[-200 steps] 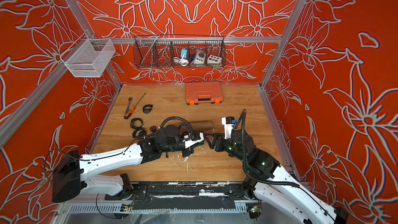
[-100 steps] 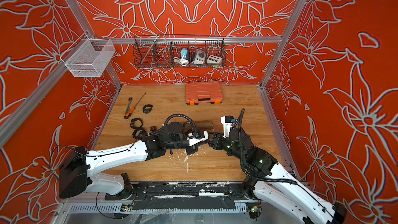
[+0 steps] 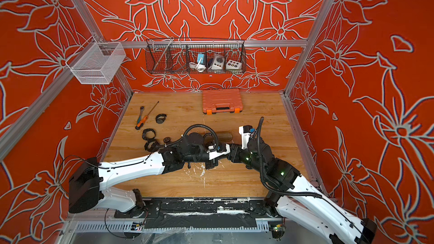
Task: Place watch on stand
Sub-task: Pick up the watch at the center of the board.
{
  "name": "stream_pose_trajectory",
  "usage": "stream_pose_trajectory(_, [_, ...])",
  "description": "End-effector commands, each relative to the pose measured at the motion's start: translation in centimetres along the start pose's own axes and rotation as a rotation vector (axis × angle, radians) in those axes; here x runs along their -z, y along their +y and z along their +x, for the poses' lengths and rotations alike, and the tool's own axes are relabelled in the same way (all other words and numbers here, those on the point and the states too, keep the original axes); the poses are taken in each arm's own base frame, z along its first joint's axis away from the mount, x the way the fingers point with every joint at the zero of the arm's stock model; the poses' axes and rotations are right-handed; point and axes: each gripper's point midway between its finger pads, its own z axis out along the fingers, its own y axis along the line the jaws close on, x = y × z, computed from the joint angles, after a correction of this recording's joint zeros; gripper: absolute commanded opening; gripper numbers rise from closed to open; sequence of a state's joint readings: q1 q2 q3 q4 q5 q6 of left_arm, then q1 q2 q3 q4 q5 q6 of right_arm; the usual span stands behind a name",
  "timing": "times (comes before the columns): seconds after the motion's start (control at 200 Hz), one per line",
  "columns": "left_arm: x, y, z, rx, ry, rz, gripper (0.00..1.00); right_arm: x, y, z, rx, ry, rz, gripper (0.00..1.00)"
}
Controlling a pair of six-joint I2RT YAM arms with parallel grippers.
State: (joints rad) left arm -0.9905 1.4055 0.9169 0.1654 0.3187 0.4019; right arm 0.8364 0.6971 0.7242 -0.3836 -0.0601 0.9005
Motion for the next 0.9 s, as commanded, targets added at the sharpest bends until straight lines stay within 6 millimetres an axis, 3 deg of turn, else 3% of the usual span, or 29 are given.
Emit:
stream_pose_trajectory(0.0, [-0.1,0.0,-1.3,-0.034,-0.031,0.002,0.00,0.3,1.0,-0.5,0.006,-0.002,-0.023,0.52])
stream_pose_trajectory(0.395, [0.1,0.5,-1.4,-0.043,-0.033,-0.035,0.00,-0.1,0.9,0.1,0.005,0.026,-0.019,0.47])
stream_pose_trajectory(0.56, [0.3,0.8,-1.3,-0.051,-0.034,-0.058,0.00,0.3,0.2,0.0,0.009,0.028,0.029,0.59])
stream_pose_trajectory(0.686, [0.3,1.0,-1.2,-0.055,-0.033,-0.073,0.00,0.2,0.0,0.2,0.006,0.037,0.041,0.61])
stream_pose_trajectory(0.896, [0.3,1.3,-1.1,-0.058,-0.030,-0.089,0.00,-0.2,0.2,0.5,-0.004,0.054,0.028,0.54])
